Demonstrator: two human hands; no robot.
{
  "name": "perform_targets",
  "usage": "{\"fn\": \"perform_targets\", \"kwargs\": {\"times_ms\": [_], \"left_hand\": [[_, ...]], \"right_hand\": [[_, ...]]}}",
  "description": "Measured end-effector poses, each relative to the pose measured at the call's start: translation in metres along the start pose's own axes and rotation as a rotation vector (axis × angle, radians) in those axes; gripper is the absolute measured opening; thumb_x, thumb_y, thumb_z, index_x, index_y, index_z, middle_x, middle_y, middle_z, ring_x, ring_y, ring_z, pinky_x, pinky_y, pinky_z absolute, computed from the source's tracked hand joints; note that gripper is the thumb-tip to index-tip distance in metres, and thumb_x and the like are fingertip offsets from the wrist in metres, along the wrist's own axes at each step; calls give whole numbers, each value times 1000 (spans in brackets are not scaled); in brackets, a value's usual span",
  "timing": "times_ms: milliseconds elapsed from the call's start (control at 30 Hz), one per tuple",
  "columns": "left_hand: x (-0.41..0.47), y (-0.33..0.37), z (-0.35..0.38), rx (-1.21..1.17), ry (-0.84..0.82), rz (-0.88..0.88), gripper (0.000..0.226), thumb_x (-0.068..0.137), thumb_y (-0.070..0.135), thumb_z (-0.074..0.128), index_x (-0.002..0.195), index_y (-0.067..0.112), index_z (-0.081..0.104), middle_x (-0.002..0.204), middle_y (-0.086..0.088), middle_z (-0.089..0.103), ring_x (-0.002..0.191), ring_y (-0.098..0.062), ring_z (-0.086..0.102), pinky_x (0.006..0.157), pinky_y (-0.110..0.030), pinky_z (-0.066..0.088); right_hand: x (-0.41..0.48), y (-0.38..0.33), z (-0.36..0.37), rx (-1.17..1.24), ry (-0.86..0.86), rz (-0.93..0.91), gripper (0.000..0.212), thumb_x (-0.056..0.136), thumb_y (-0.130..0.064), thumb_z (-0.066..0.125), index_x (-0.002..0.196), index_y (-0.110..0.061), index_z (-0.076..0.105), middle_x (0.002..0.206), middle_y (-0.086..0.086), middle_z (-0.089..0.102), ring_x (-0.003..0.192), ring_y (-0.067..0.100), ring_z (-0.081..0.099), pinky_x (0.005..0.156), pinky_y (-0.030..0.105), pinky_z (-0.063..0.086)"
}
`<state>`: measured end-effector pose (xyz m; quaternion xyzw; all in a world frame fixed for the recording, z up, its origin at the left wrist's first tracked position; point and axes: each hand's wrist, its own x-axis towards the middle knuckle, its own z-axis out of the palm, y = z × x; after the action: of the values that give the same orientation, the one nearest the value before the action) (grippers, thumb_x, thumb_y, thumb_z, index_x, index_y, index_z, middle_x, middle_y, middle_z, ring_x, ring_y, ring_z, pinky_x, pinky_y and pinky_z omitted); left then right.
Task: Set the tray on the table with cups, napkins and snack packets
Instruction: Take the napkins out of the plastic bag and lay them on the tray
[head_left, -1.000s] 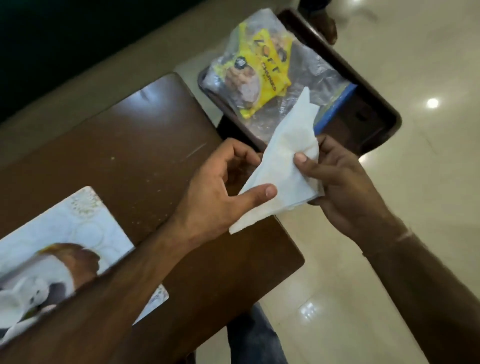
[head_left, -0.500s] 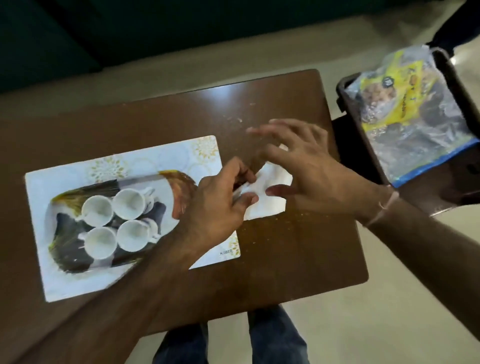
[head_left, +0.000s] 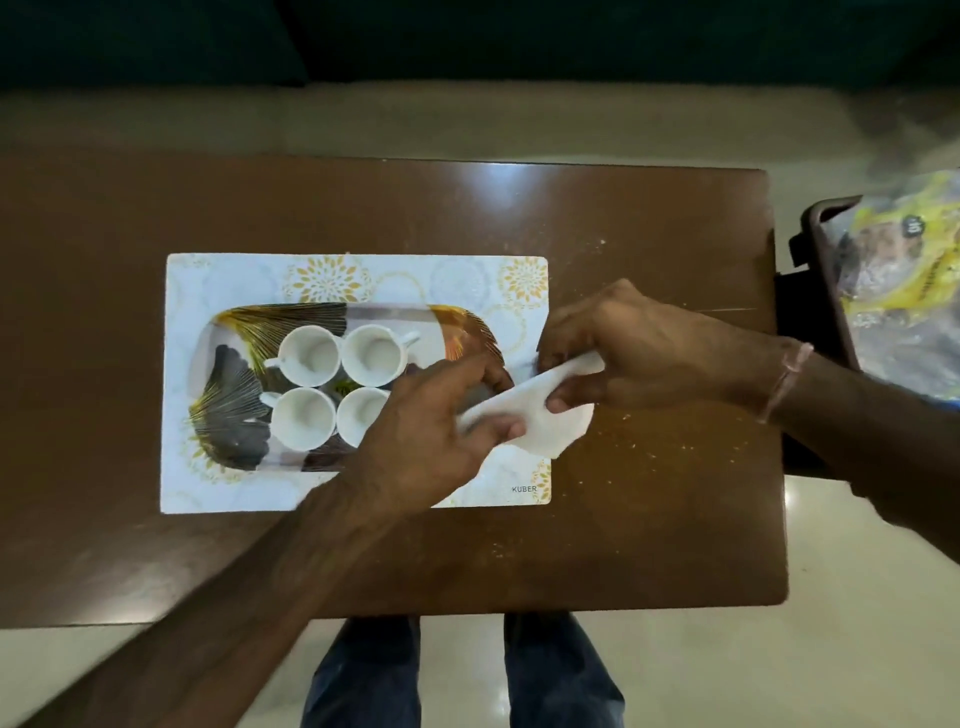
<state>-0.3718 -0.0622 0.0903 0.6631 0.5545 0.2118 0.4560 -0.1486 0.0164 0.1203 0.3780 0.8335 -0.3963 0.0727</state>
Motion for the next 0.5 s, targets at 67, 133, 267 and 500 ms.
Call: {"fn": "perform_targets", "kwargs": {"times_ms": [67, 133, 267, 500], "left_hand": [[-14, -10, 2, -57, 7, -85, 18, 79, 40, 80, 90, 33, 67, 79, 32, 64, 78, 7, 62, 61, -4, 40], [-30, -18, 11, -144, 17, -230, 15, 83, 44, 76, 92, 35, 68, 81, 28, 68, 80, 6, 64, 58, -8, 45], [-65, -27, 34, -330, 100, -507, 25, 83, 42, 76, 99, 38, 57, 86, 17, 72, 78, -2, 70, 58, -12, 51], [-84, -43, 64, -1015, 426, -930, 30, 84, 23, 77, 109, 10, 68, 90, -10, 79, 79, -30, 77, 65, -33, 63]], "right_hand": [[3, -3, 2, 99, -46, 46, 22, 84, -41, 76, 99, -26, 74, 98, -13, 71, 84, 5, 65, 72, 19, 48], [7, -3, 8, 102, -111, 117, 17, 81, -44, 78, 92, -33, 68, 89, -17, 69, 75, -3, 63, 59, 8, 42], [14, 0, 20, 396, -35, 318, 41, 67, -39, 90, 93, -38, 58, 94, -15, 69, 83, -11, 64, 58, 5, 46], [27, 7, 84, 1130, 299, 713, 39, 76, -9, 83, 112, -4, 68, 108, 12, 76, 100, 31, 74, 67, 31, 58]]}}
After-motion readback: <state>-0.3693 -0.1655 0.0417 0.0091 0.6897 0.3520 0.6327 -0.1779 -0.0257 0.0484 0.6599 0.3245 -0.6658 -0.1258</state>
